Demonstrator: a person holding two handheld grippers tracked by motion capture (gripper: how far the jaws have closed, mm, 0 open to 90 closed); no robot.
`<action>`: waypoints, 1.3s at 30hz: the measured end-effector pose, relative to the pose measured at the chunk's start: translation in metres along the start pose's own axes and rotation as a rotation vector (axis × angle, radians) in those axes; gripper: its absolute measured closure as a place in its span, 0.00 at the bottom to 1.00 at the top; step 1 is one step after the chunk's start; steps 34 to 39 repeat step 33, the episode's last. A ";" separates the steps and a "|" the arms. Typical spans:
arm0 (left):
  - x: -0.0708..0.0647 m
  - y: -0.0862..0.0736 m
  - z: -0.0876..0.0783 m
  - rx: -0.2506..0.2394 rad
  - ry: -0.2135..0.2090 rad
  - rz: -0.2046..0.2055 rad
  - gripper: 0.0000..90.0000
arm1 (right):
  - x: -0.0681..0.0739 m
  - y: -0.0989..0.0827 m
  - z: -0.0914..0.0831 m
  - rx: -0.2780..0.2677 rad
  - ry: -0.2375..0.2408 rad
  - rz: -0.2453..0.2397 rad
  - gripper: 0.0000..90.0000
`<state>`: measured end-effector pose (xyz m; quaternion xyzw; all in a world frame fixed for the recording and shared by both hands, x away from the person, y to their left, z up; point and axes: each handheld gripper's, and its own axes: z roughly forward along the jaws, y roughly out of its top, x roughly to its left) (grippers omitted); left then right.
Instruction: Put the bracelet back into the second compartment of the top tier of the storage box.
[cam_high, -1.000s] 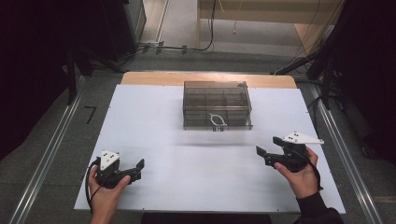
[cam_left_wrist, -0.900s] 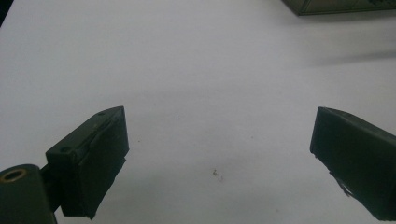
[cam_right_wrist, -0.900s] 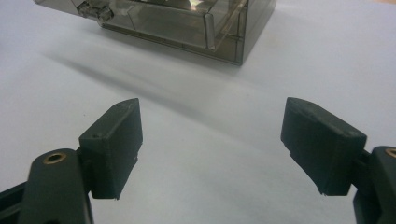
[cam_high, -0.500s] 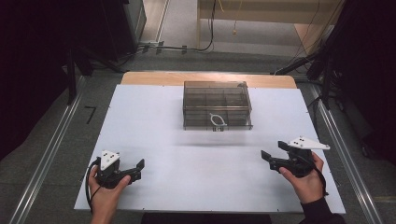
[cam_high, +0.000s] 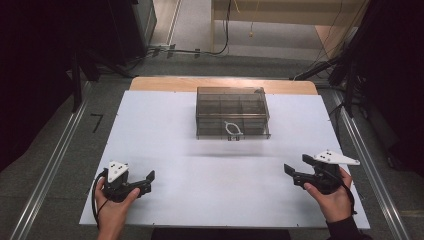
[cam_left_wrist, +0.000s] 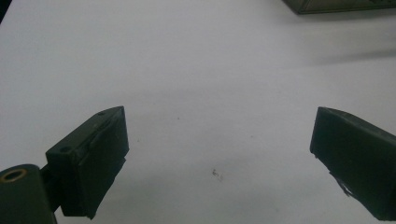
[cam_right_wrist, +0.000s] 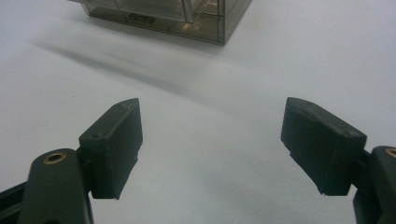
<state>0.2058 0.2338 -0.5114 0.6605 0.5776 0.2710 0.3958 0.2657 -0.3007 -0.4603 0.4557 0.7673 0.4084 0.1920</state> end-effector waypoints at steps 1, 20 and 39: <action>0.000 0.000 0.000 0.000 0.000 0.000 0.05 | 0.000 -0.001 0.000 -0.001 -0.003 0.001 0.21; 0.000 0.000 0.000 0.002 -0.003 0.000 0.05 | -0.010 -0.020 -0.012 0.024 -0.038 0.037 0.21; -0.001 0.000 0.001 0.003 -0.001 -0.003 0.05 | -0.020 -0.032 -0.025 0.024 -0.062 0.067 0.21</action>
